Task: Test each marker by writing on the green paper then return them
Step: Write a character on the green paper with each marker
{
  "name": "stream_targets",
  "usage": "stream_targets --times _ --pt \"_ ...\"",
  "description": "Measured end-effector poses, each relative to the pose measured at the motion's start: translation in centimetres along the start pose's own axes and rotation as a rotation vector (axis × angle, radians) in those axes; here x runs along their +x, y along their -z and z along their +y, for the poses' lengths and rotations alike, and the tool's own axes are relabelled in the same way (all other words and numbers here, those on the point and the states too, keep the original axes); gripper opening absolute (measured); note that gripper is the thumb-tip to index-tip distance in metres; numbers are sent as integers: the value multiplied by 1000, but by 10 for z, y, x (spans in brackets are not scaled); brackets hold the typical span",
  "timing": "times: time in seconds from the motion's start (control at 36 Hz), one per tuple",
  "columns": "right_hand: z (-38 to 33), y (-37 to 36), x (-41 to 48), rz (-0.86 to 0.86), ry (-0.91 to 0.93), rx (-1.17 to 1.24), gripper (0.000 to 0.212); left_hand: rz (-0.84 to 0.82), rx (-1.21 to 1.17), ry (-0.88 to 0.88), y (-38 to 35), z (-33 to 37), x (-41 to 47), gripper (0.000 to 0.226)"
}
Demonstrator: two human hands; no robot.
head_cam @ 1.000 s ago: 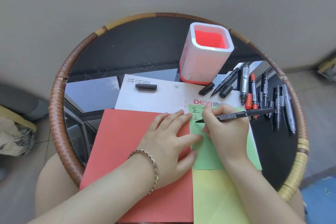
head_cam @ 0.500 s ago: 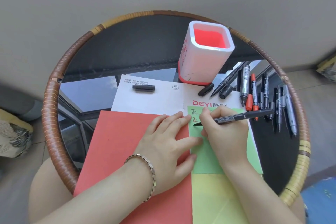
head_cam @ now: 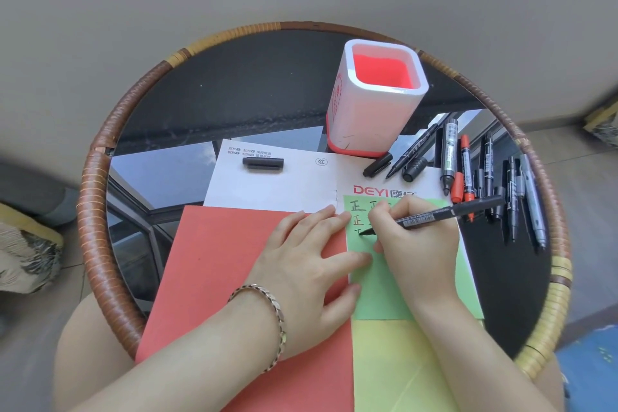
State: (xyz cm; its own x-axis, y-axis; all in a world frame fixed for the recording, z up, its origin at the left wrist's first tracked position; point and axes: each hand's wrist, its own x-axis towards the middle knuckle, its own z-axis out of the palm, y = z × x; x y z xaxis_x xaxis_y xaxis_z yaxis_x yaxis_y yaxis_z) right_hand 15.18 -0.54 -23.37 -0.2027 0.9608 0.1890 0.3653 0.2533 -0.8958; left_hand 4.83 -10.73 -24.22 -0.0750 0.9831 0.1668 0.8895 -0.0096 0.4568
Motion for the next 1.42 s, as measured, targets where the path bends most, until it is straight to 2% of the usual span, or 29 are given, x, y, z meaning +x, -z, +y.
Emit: stream_targets --times 0.39,0.58,1.06,1.42 --pt "0 -1 0 29 -9 -12 30 -10 3 8 1 1 0 31" --pt "-3 1 -1 -32 19 17 33 -19 5 11 2 1 0 32" --pt "1 -1 -1 -30 28 -27 30 -6 0 8 1 1 0 31" --pt "-1 3 1 59 -40 62 30 7 3 3 0 0 0 31"
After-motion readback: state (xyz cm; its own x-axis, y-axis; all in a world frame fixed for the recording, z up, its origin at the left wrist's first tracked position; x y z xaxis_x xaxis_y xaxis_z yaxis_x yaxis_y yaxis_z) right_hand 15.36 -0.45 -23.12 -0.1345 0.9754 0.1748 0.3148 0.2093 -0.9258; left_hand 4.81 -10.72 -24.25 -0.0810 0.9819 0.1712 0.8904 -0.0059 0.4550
